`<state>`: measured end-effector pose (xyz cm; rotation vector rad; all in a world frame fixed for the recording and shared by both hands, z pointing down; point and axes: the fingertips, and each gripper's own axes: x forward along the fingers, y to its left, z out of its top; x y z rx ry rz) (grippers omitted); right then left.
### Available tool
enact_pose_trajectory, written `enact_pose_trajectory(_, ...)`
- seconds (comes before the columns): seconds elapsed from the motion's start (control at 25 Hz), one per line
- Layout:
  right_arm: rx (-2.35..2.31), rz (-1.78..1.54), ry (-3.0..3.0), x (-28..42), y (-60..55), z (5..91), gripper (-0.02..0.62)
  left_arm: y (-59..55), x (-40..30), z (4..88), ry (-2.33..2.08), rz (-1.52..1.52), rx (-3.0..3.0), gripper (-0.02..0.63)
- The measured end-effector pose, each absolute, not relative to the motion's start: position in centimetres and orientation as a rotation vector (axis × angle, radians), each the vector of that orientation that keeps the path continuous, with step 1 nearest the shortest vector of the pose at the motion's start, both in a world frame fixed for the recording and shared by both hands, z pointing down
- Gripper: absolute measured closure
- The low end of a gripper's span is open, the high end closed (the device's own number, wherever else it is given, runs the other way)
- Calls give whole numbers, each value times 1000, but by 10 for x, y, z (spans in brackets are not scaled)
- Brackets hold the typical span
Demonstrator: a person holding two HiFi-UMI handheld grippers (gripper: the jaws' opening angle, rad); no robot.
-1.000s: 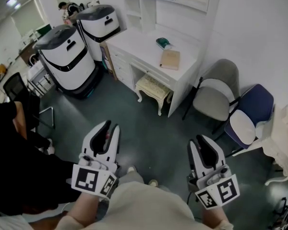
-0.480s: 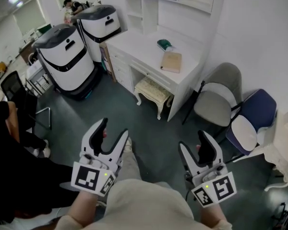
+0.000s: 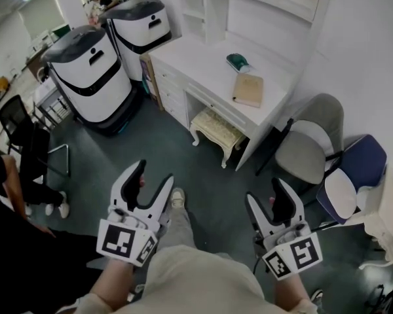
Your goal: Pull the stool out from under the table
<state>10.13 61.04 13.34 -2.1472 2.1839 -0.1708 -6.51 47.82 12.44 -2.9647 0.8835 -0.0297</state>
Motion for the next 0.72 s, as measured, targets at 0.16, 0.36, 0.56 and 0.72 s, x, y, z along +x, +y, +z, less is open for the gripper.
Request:
enact_pose_trajectory(0.16,-2185,-203,2183,107,550,139,310,413,-60,132,875,-65,-3001,348)
enact_pose_trajectory(0.36,-2219,-303,2167,123,465,152,310,325,-34,143,821,-145,-3040,348)
enact_pose_trajectory(0.56,-2281,-412,2127,153,371,168,310,227,2,152,730,-214,-3082,348)
enact_pose_trajectory(0.72,-2342,-502,2077,177,305,187,308,154,33,169,634,-271,-3119,348)
